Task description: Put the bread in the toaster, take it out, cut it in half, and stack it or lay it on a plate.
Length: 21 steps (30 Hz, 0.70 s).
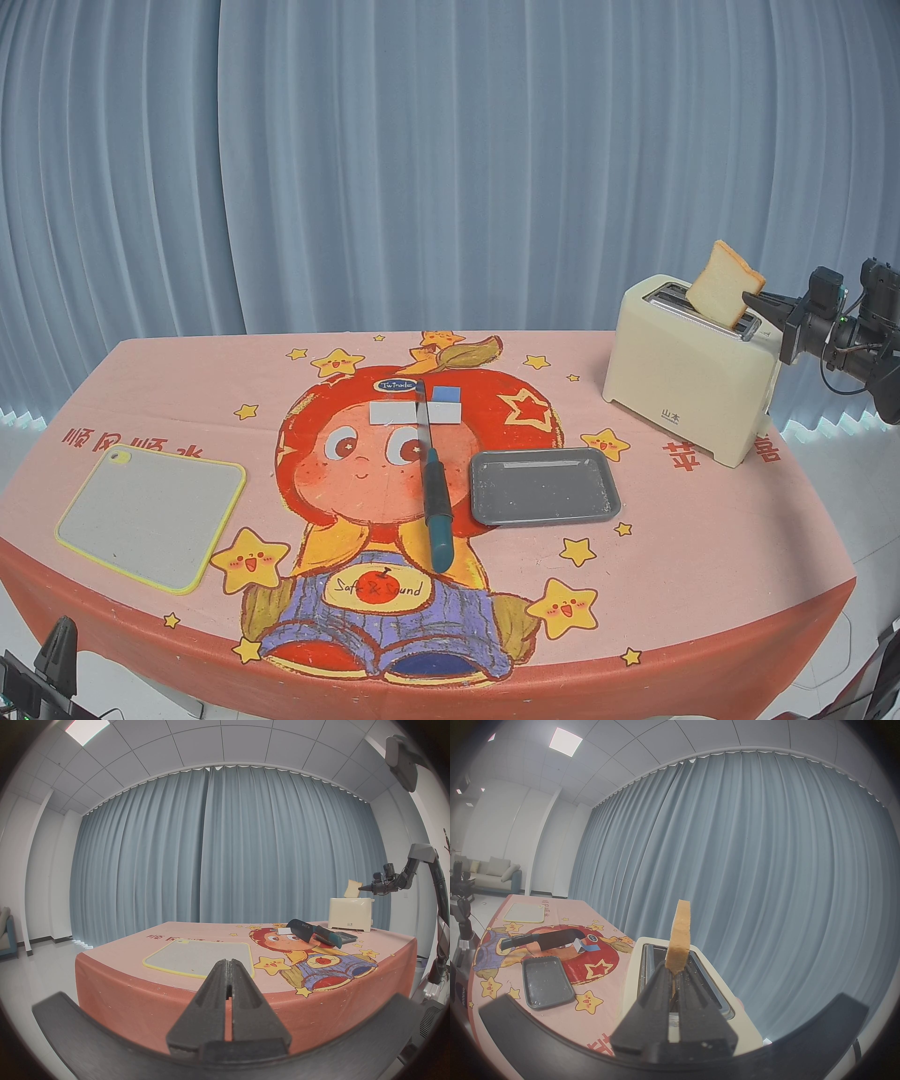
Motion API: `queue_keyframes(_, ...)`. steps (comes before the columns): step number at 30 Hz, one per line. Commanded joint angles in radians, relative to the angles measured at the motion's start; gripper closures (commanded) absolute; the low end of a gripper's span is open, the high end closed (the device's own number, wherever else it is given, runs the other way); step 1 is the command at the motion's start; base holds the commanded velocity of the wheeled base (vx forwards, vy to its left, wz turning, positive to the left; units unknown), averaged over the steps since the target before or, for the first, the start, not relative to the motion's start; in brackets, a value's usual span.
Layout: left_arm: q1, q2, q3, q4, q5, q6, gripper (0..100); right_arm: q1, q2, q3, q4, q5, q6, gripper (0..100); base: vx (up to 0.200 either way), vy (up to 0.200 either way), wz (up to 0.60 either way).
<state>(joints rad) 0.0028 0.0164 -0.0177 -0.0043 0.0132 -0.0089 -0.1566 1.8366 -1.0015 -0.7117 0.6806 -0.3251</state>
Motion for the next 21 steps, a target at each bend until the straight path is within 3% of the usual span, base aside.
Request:
queue_keyframes(1, 0.000, -0.006, 0.018, 0.000, 0.001, 0.000, 100, 0.000, 0.003, -0.002, 0.000, 0.000, 0.000, 100, 0.000, 0.000, 0.00)
queue_keyframes(21, 0.000, -0.006, 0.018, 0.000, 0.001, 0.000, 100, 0.009, 0.030, -0.019, 0.000, 0.000, 0.001, 100, 0.000, 0.000, 0.00)
